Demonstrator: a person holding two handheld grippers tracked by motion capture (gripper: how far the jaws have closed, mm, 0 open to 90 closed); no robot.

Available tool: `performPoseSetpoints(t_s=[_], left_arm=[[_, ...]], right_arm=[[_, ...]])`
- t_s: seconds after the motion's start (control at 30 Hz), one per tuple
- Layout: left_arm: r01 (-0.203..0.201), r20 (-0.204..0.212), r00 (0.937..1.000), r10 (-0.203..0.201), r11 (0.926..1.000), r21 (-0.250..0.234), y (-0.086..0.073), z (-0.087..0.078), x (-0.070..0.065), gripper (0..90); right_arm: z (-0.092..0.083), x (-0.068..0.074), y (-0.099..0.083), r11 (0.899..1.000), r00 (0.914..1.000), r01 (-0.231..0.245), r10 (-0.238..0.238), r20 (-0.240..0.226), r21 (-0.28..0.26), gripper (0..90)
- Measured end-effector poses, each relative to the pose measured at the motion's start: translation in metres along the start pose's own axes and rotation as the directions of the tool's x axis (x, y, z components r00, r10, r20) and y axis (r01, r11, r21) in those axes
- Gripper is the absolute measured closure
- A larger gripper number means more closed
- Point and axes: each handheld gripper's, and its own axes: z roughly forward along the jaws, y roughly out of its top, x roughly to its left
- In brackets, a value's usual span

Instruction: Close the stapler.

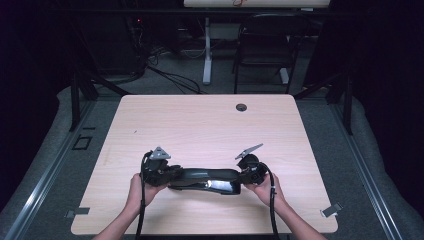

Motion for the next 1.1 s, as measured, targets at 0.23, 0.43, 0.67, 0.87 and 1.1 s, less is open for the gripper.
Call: performPoseSetpoints(t_s=[0.23,0.43,0.67,0.87,1.1], left_arm=[[0.029,-0.005,0.9996,-0.029,0.9995,0.015,0.002,-0.001,0.004,44.3],[0.025,-0.013,0.9996,-0.025,0.9995,-0.021,0.003,-0.01,0.007,31.4],[0.013,-0.046,0.9988,-0.015,0.9987,-0.049,0.004,-0.022,0.009,23.9],[0.012,-0.076,0.997,-0.015,0.9991,-0.04,0.001,-0.033,0.012,14.5],[0.009,-0.107,0.9942,-0.013,0.9993,-0.037,-0.006,-0.048,0.01,7.8]], right_arm=[[-0.005,-0.004,-0.003,1.0,0.9989,0.003,-0.003,0.047,0.001,81.6],[-0.012,-0.003,-0.002,0.998,0.9903,0.057,-0.058,0.127,0.015,71.5],[-0.034,0.0,0.001,0.997,0.9788,0.083,-0.081,0.188,-0.003,51.7],[-0.052,0.004,-0.005,0.997,0.9723,0.082,-0.078,0.22,-0.009,31.6],[-0.068,0.007,-0.018,0.996,0.9661,0.091,-0.084,0.244,-0.018,23.2]])
